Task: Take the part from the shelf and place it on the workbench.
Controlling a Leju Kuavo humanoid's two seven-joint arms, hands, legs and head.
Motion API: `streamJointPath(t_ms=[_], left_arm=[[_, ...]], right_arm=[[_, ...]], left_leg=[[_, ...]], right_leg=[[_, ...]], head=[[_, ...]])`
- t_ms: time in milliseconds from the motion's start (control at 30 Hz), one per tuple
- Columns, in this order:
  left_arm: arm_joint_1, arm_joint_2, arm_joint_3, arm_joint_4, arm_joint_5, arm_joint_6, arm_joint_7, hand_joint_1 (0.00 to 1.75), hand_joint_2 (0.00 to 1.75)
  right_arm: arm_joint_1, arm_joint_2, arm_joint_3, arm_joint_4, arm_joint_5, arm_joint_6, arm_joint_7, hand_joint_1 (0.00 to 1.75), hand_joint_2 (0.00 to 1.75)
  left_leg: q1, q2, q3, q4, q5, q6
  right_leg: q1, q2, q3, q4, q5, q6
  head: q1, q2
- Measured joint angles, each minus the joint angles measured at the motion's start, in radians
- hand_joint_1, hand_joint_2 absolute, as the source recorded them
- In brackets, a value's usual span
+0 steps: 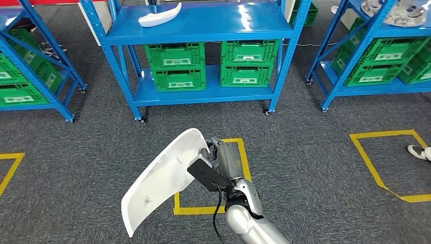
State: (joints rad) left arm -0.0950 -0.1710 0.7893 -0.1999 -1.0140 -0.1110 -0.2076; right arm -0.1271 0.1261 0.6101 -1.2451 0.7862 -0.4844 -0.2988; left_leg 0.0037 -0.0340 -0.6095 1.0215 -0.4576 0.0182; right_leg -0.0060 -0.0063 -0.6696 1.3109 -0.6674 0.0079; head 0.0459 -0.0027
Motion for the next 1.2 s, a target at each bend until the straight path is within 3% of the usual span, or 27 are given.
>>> streamJointPath(t_ms=[33, 133, 200, 267, 333, 400, 467, 533, 567, 600, 633, 733, 767, 800, 867, 933, 1000, 1067, 1100, 1133, 1200], left_arm=[[0.001, 0.0, 0.0, 0.0, 0.0, 0.0, 0.001, 0.0, 1.75], [0.0, -0.002, 0.0, 0.0, -0.003, 0.0, 0.008, 0.0, 1.75], [-0.001, -0.003, 0.0, 0.0, -0.004, 0.0, 0.01, 0.0, 1.75], [-0.002, -0.003, 0.0, 0.0, -0.004, 0.0, 0.011, 0.0, 1.75], [-0.005, -0.003, 0.0, -0.001, -0.006, 0.0, 0.015, 0.0, 1.75], [-0.008, -0.003, 0.0, -0.001, -0.008, 0.0, 0.02, 0.0, 1.75], [-0.011, -0.003, 0.0, -0.001, -0.008, 0.0, 0.02, 0.0, 1.75], [-0.013, -0.004, 0.0, -0.001, -0.008, 0.0, 0.02, 0.0, 1.75], [-0.013, -0.004, 0.0, -0.001, -0.008, 0.0, 0.02, 0.0, 1.75], [-0.012, -0.005, 0.0, -0.001, -0.008, 0.0, 0.02, 0.0, 1.75], [-0.011, -0.005, 0.0, -0.001, -0.008, 0.0, 0.02, 0.0, 1.75], [-0.016, -0.005, 0.0, -0.003, -0.008, 0.0, 0.026, 0.0, 1.75], [-0.019, -0.005, 0.0, -0.003, -0.008, 0.0, 0.028, 0.0, 1.75], [-0.021, -0.005, 0.0, -0.004, -0.008, 0.0, 0.03, 0.0, 1.75], [-0.021, -0.006, 0.0, -0.004, -0.008, 0.0, 0.035, 0.0, 1.75], [-0.023, -0.007, 0.0, -0.004, -0.008, 0.0, 0.038, 0.0, 1.75], [-0.028, -0.009, 0.0, -0.005, -0.009, 0.0, 0.039, 0.0, 1.75], [-0.03, -0.012, -0.001, -0.005, -0.009, 0.0, 0.04, 0.0, 1.75], [-0.029, -0.013, -0.001, -0.005, -0.009, 0.0, 0.04, 0.0, 1.75], [-0.028, -0.013, -0.001, -0.005, -0.009, 0.0, 0.041, 0.0, 1.75], [-0.028, -0.014, -0.001, -0.005, -0.01, 0.0, 0.041, 0.0, 1.75]], right_arm=[[0.001, 0.0, -0.002, 0.0, 0.002, 0.0, 0.001, 1.75, 1.75], [0.0, 0.0, -0.007, 0.0, 0.006, 0.0, 0.006, 1.75, 1.75], [-0.001, 0.0, -0.008, 0.0, 0.007, 0.0, 0.008, 1.75, 1.75], [-0.001, 0.0, -0.008, 0.0, 0.007, 0.0, 0.008, 1.75, 1.75], [-0.001, 0.0, -0.009, -0.001, 0.009, 0.0, 0.009, 1.75, 1.75], [-0.001, 0.004, -0.011, -0.003, 0.012, 0.0, 0.011, 1.75, 1.75], [-0.001, 0.008, -0.013, -0.004, 0.013, 0.001, 0.01, 1.75, 1.75], [0.001, 0.008, -0.016, -0.004, 0.014, 0.001, 0.011, 1.75, 1.75], [0.002, 0.008, -0.017, -0.004, 0.014, 0.001, 0.011, 1.75, 1.75], [0.002, 0.008, -0.018, -0.004, 0.015, 0.001, 0.011, 1.75, 1.75], [0.002, 0.008, -0.018, -0.004, 0.016, 0.001, 0.011, 1.75, 1.75], [-0.002, 0.012, -0.021, -0.004, 0.019, 0.001, 0.01, 1.75, 1.75], [-0.004, 0.014, -0.023, -0.004, 0.02, 0.001, 0.01, 1.75, 1.75], [-0.007, 0.014, -0.025, -0.004, 0.02, 0.001, 0.011, 1.75, 1.75], [-0.012, 0.018, -0.027, -0.005, 0.021, 0.001, 0.013, 1.75, 1.75], [-0.017, 0.021, -0.029, -0.006, 0.024, 0.0, 0.015, 1.75, 1.75], [-0.016, 0.021, -0.033, -0.006, 0.027, -0.001, 0.018, 1.75, 1.75], [-0.012, 0.02, -0.039, -0.006, 0.029, -0.001, 0.022, 1.75, 1.75], [-0.012, 0.02, -0.042, -0.006, 0.03, -0.001, 0.023, 1.75, 1.75], [-0.012, 0.02, -0.043, -0.006, 0.03, -0.001, 0.023, 1.75, 1.75], [-0.013, 0.02, -0.045, -0.006, 0.031, -0.001, 0.023, 1.75, 1.75]], left_leg=[[0.001, -0.014, -0.002, 0.003, 0.001, -0.002], [0.004, -0.049, -0.008, 0.015, 0.002, -0.01], [0.005, -0.057, -0.01, 0.019, 0.002, -0.014], [0.005, -0.058, -0.011, 0.019, 0.002, -0.015], [0.004, -0.07, -0.017, 0.018, 0.007, -0.026], [0.001, -0.05, -0.037, 0.037, 0.0, -0.047], [0.001, -0.001, -0.08, 0.122, -0.048, -0.061], [0.003, 0.022, -0.131, 0.245, -0.105, -0.067], [0.004, 0.026, -0.141, 0.279, -0.114, -0.069], [0.005, 0.029, -0.135, 0.278, -0.106, -0.068], [0.005, 0.034, -0.107, 0.233, -0.081, -0.066], [-0.009, 0.098, 0.001, 0.041, -0.02, -0.046], [-0.014, 0.112, 0.014, 0.014, -0.018, -0.04], [-0.019, 0.111, 0.015, 0.009, -0.021, -0.034], [-0.015, 0.085, 0.012, 0.003, -0.016, -0.024], [-0.008, 0.061, 0.014, -0.005, -0.009, -0.013], [-0.004, 0.036, 0.012, -0.006, -0.005, -0.005], [-0.004, 0.008, 0.009, -0.004, -0.004, -0.003], [-0.003, -0.007, 0.008, -0.002, -0.004, -0.003], [-0.003, -0.021, 0.008, 0.002, -0.005, -0.005], [-0.001, -0.048, 0.005, 0.01, -0.007, -0.012]], right_leg=[[-0.002, 0.002, 0.007, -0.019, 0.022, 0.001], [-0.012, 0.036, 0.096, -0.204, 0.114, 0.002], [-0.016, 0.06, 0.12, -0.256, 0.125, 0.003], [-0.017, 0.067, 0.122, -0.257, 0.121, 0.003], [-0.015, 0.072, 0.121, -0.26, 0.12, -0.003], [-0.013, 0.048, 0.12, -0.268, 0.131, -0.027], [-0.012, 0.012, 0.121, -0.274, 0.14, -0.044], [-0.01, -0.017, 0.119, -0.274, 0.14, -0.046], [-0.009, -0.031, 0.118, -0.274, 0.139, -0.047], [-0.009, -0.043, 0.118, -0.274, 0.139, -0.047], [-0.008, -0.055, 0.119, -0.274, 0.138, -0.046], [-0.002, -0.086, 0.122, -0.273, 0.133, -0.037], [0.0, -0.096, 0.123, -0.274, 0.132, -0.033], [0.002, -0.106, 0.124, -0.275, 0.131, -0.029], [0.002, -0.117, 0.128, -0.275, 0.127, -0.018], [-0.001, -0.074, 0.112, -0.235, 0.098, -0.008], [-0.004, -0.017, 0.058, -0.123, 0.042, -0.002], [-0.005, -0.001, 0.001, -0.018, 0.013, 0.0], [-0.005, 0.001, -0.008, -0.011, 0.025, 0.0], [-0.006, 0.004, 0.003, -0.045, 0.055, 0.0], [-0.01, 0.03, 0.059, -0.171, 0.12, -0.001]], head=[[0.0, 0.0], [0.0, 0.0], [0.0, 0.0], [0.0, 0.0], [0.0, 0.0], [-0.003, 0.0], [-0.008, 0.0], [-0.01, 0.0], [-0.01, 0.0], [-0.01, 0.0], [-0.01, 0.0], [-0.01, 0.0], [-0.01, 0.0], [-0.009, 0.0], [-0.009, 0.0], [-0.008, 0.0], [-0.006, 0.0], [-0.005, 0.0], [-0.005, 0.0], [-0.005, 0.0], [-0.005, 0.0]])
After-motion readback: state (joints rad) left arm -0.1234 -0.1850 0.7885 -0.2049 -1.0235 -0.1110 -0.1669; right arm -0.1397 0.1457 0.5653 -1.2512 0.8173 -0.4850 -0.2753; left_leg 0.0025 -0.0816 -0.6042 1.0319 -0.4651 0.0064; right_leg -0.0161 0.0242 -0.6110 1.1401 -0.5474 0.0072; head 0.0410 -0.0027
